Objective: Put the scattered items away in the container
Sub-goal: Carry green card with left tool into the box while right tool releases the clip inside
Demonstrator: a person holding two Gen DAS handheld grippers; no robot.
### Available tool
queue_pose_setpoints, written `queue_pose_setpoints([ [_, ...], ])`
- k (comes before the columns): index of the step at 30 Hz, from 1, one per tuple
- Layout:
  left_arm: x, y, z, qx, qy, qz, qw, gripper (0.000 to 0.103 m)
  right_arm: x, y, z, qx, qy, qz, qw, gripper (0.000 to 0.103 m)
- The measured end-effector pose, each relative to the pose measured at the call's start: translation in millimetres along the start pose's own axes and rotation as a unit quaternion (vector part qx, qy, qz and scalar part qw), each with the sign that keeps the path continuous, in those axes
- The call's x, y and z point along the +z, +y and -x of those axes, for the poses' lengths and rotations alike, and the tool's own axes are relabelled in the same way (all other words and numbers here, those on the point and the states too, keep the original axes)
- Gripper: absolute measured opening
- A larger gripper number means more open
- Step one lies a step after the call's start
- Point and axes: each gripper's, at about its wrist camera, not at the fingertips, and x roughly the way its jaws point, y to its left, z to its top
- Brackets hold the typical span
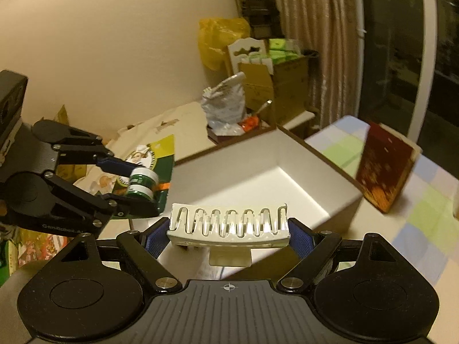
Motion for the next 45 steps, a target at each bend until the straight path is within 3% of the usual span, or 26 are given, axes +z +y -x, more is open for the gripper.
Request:
queue_pose_setpoints([
  [9, 12.7, 33.4, -47.6, -0.020, -0.005, -0.011, 0.9997, 0.039, 12.0, -18.0, -66.7, -0.001, 0.038, 0.063, 0.997, 0.088],
  [19, 15.3, 40.4, -120.8, -0.072, -0.004, -0.056, 0.9958, 0.039, 1.8, -57.7, -127.8, -0.016, 0.101, 0.117, 0.988, 0.088],
  [23, 15.8, 44.0, -150.8, -0.094, 0.014, -0.052, 0.9941, 0.039, -1.7, -74.2, -148.2, -0.021, 0.129, 0.128, 0.983, 0.088],
  [30, 16.4, 37.9, -191.4, -0.100, 0.048, -0.074, 0.9911, 0.039, -4.3, -94.3, -169.9, -0.024, 0.159, 0.141, 0.977, 0.088],
  [34, 17.3, 35.4, -203.0, -0.099, 0.047, -0.075, 0.9911, 0.039, -5.1, -99.7, -177.1, -0.030, 0.165, 0.139, 0.976, 0.088],
  [37, 19.2, 34.1, -206.4, -0.091, 0.043, -0.070, 0.9925, 0.055, -5.4, -101.3, -183.0, -0.029, 0.173, 0.144, 0.974, 0.088],
  [39, 19.5, 31.9, -207.6, -0.091, 0.046, -0.077, 0.9918, 0.063, -4.8, -100.5, -183.9, -0.025, 0.171, 0.146, 0.974, 0.103],
  [45, 16.4, 35.7, -205.2, -0.087, 0.059, -0.063, 0.9924, 0.066, -5.7, -95.2, -178.7, -0.029, 0.173, 0.154, 0.972, 0.103],
])
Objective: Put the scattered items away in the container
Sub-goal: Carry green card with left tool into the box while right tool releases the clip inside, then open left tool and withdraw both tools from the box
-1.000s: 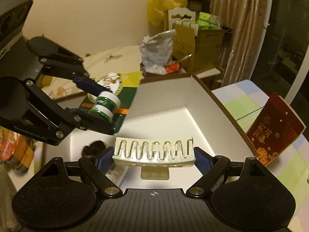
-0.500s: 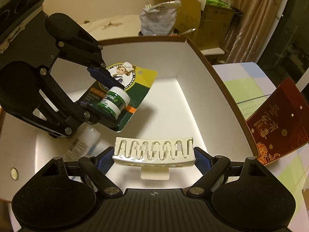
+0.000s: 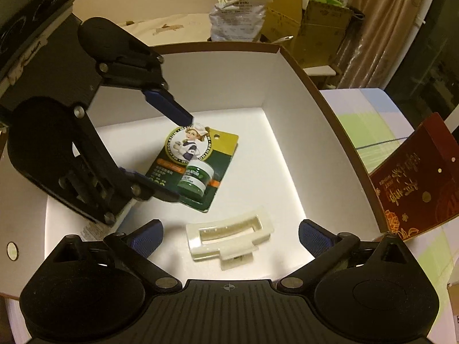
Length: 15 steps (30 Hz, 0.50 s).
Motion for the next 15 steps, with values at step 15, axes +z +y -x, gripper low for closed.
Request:
queue_pose_setpoints([
  [15, -12.2, 0.9, 27.1, 0.024, 0.034, 0.041, 0.9983, 0.081, -1.2, 22.9, 20.3, 0.005, 0.018, 0.021, 1.000, 0.103],
])
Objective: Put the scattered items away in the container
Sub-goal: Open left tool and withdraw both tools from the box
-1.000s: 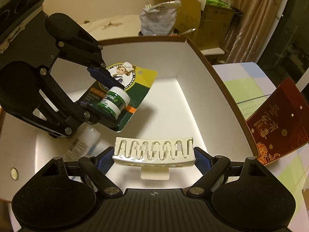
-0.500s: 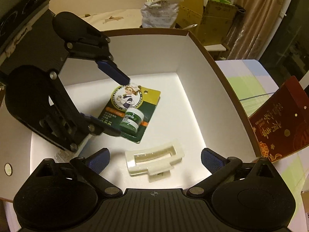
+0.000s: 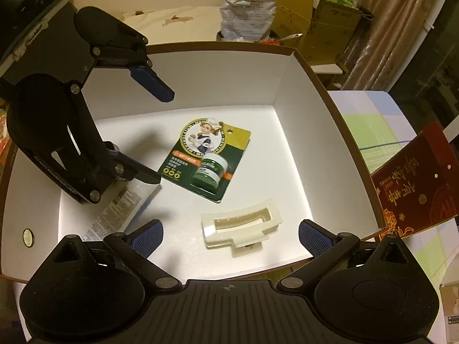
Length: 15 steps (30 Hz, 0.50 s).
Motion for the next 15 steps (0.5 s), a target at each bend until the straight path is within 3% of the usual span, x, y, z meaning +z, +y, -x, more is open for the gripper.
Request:
queue_pose_setpoints([
  [15, -8.2, -9.6, 41.5, 0.023, 0.007, 0.034, 0.9991, 0.088, 4.2, 18.9, 27.0, -0.023, -0.008, -0.002, 1.000, 0.103],
])
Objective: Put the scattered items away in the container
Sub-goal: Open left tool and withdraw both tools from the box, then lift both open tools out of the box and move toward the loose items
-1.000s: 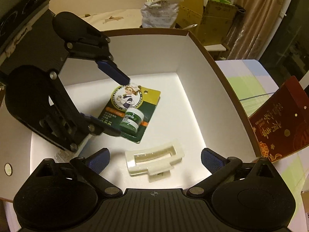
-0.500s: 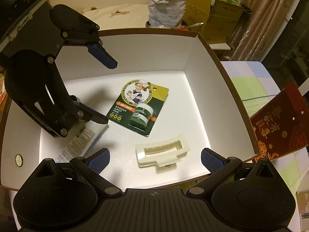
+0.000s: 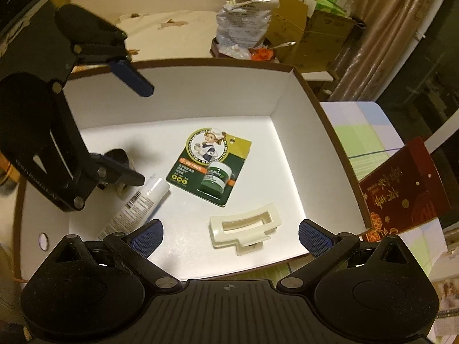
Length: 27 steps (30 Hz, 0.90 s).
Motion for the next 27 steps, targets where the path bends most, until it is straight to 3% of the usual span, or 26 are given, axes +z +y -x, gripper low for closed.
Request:
queue_pose_setpoints([
  [12, -3.0, -18.9, 48.7, 0.005, -0.007, 0.008, 0.9999, 0.088, -4.9, 14.7, 50.2, -0.012, -0.029, -0.003, 1.000, 0.103],
  [17, -5.9, -28.2, 74.6, 0.022, -0.009, 0.033, 0.9992, 0.089, -12.1, 27.1, 78.3, -0.034, -0.055, -0.007, 0.998, 0.103],
  [27, -28.5, -44.8, 125.3, 0.042, -0.007, 0.088, 0.9952, 0.089, -34.8, 53.0, 124.1, -0.037, -0.084, -0.044, 0.995, 0.103],
])
